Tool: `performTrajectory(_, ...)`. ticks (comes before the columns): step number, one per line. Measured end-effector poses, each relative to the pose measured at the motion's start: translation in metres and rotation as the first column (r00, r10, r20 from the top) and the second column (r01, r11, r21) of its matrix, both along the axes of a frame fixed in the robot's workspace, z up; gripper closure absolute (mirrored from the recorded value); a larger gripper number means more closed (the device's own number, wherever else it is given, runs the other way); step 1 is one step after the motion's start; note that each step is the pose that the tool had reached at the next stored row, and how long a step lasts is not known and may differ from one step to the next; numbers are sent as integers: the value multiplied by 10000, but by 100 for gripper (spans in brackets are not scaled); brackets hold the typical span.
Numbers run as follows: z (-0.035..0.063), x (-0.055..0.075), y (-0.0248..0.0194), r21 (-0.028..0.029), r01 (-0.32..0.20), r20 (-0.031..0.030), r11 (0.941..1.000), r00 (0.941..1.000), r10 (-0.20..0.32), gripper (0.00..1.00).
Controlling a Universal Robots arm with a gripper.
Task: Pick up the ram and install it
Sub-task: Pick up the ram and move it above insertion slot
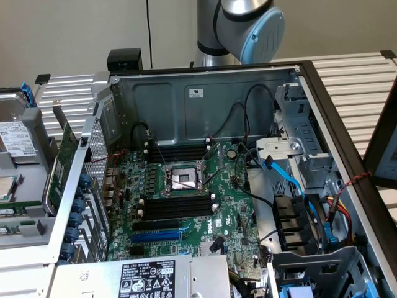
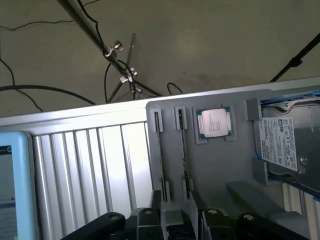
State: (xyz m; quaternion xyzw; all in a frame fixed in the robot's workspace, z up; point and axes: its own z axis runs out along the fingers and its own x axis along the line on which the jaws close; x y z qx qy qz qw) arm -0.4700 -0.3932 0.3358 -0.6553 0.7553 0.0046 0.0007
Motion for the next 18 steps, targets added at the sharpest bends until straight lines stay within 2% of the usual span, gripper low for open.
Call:
performTrajectory(6,-110,13,0,-20,-49,1,10000,10000,49,64)
performTrajectory(9,-158,15,-1,-54,-63,0,10000,10000,63,64)
performTrajectory(12,-174,11,0,-167,-150,6,9997,9999,150,64)
performTrajectory(15,-186,-2,0,-271,-262,57,9993,9996,263,64)
performTrajectory(18,-208,-13,0,-310,-389,115,9988,9992,393,64)
